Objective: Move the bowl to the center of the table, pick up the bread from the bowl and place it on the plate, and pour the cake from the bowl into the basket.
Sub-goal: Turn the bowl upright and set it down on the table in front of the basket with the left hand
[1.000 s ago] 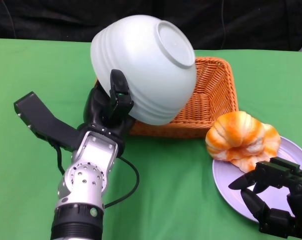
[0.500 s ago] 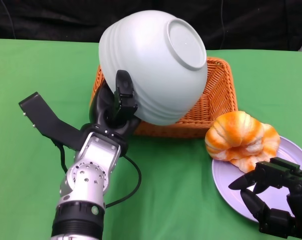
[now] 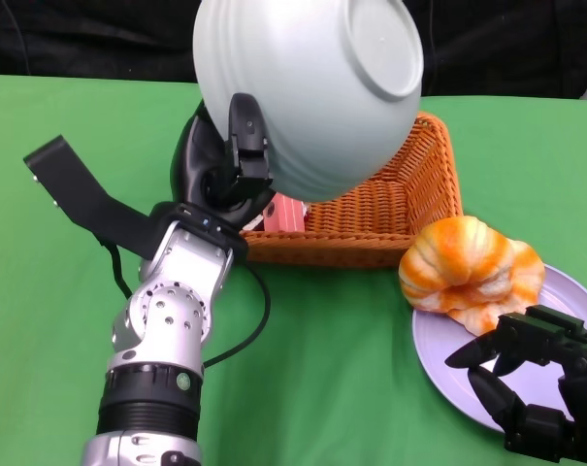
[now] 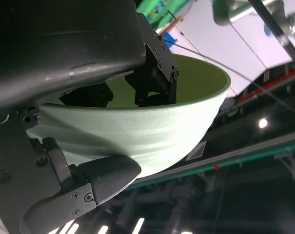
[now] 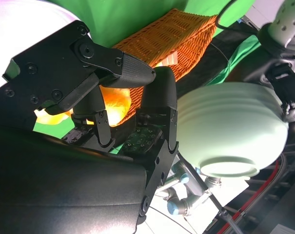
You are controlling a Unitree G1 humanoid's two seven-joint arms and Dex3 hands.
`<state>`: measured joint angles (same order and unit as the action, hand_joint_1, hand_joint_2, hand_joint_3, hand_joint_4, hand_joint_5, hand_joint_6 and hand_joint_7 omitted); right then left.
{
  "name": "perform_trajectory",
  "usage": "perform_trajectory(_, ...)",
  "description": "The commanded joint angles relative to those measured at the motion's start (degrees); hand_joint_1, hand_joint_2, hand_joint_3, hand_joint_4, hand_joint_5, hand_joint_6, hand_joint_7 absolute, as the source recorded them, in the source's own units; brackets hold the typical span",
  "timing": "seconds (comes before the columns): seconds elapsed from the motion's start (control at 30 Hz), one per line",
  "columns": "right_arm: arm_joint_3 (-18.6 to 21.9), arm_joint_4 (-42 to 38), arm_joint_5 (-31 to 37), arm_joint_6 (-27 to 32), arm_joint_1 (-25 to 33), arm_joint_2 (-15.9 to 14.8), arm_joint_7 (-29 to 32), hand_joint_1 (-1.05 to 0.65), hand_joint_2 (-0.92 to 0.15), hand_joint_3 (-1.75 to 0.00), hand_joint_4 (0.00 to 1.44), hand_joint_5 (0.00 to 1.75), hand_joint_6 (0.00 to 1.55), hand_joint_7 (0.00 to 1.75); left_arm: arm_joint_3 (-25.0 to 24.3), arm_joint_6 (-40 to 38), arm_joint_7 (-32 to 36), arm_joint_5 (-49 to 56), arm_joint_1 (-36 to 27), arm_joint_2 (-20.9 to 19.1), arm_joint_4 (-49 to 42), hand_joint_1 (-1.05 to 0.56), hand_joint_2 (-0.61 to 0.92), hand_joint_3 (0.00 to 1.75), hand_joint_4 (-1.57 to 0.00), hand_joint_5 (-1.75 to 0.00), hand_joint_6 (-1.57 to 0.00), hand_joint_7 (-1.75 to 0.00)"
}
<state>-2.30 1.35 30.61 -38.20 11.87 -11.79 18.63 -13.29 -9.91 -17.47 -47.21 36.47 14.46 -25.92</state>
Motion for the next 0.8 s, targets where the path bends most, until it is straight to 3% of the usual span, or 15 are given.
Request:
perform_trajectory(0.03,0.7,-0.3,-1.2,-0.3,0.3,-0.7,-0.3,-0.28,-0.52,-0.99,0.78,1.47,0.84,1.0,0.0,0.8,-0.1,1.1,-0.6,1.6,1.9,-0.27,0.3,1.73,-1.13,-1.75,-0.91,-1.75)
perform_trajectory(0.37,0.9,-0.1,-1.2,0.1,0.5,-0.6,-0.3,-0.3,-0.52,-0.98,0.78,1.48,0.84,1.02,7.2,10.5,-3.3,19.7,-9.0,-6.1,11.6,-0.18,0.28,1.74,-1.12,-1.75,-0.9,-1.75)
perform_trajectory(0.6,1.0,-0.7,-1.6,-0.5,0.4,-0.9,-0.3,-0.28,-0.52,-0.99,0.77,1.49,0.83,1.03,11.1,19.0,-6.4,29.2,-13.2,-11.0,14.5,-0.15,0.3,1.59,-1.11,-1.75,-0.89,-1.75)
perform_trajectory(0.8,1.2,-0.9,-1.9,-0.7,0.3,-1.0,-0.3,-0.28,-0.52,-0.98,0.78,1.48,0.84,1.02,13.7,27.2,-5.4,38.0,-17.2,-14.8,17.6,-0.1,0.27,1.69,-1.1,-1.75,-0.91,-1.73)
